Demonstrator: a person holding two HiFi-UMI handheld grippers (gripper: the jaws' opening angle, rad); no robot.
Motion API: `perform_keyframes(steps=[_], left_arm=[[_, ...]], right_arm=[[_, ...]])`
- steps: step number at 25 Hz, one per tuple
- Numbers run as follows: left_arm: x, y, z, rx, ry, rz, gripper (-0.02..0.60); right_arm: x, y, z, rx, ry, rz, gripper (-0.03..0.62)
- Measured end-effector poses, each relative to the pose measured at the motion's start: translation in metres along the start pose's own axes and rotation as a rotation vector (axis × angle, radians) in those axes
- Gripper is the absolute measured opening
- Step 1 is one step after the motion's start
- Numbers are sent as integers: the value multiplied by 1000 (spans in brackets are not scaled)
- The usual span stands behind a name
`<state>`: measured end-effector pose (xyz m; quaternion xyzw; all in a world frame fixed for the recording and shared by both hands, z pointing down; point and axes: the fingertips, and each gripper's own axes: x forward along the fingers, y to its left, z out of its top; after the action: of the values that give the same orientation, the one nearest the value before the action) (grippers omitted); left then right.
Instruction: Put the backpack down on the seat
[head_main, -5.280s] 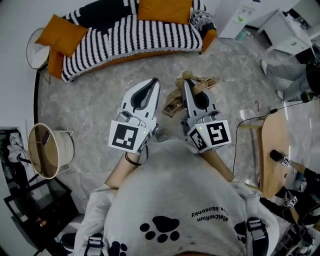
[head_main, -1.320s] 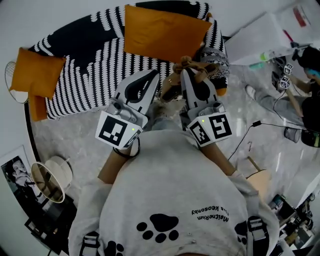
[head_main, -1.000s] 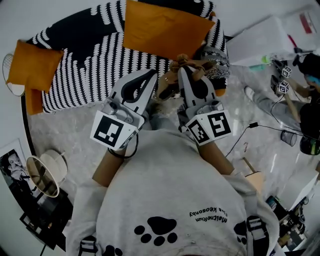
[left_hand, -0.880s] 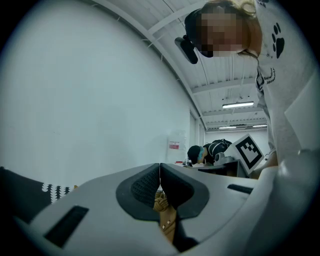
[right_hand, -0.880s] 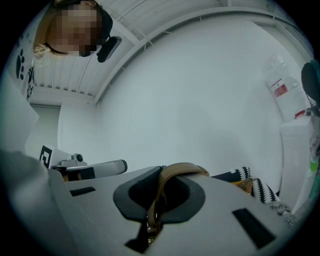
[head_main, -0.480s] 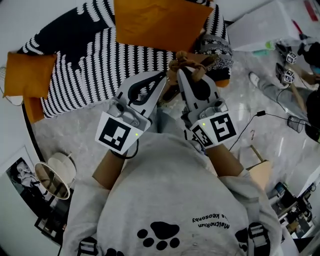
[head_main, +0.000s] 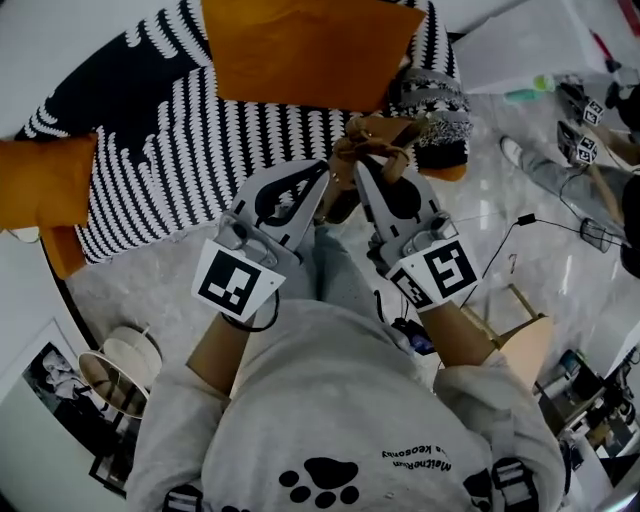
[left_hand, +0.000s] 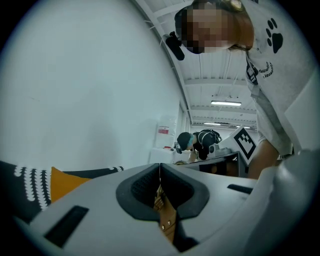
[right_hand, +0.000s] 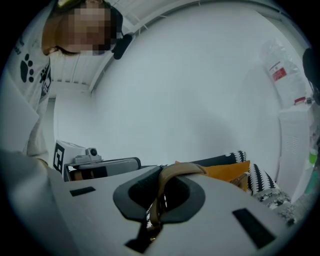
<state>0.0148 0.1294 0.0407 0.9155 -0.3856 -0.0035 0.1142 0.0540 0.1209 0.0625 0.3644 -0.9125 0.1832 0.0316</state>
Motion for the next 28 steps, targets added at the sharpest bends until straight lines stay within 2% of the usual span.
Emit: perform_keyframes(steps=[6,12,16,23,28], left_arm=[[15,20,-44,-29,9,-21,20],[36,38,-84,-58,21,-21,20],[46,43,-98,-63,36,-25,20],[67,69,-150,-110,48,4,20],[66,71,-162,-135,64,9,20]], right_arm=[[16,-21,-38,62,5,-10,32],[37,-46,-72,75,17,-21,32],[41,-61,-86,91,20,-45,32],[65,-95,-141,124,44,-93,32],[65,-104,-154,149,54,-132,32]])
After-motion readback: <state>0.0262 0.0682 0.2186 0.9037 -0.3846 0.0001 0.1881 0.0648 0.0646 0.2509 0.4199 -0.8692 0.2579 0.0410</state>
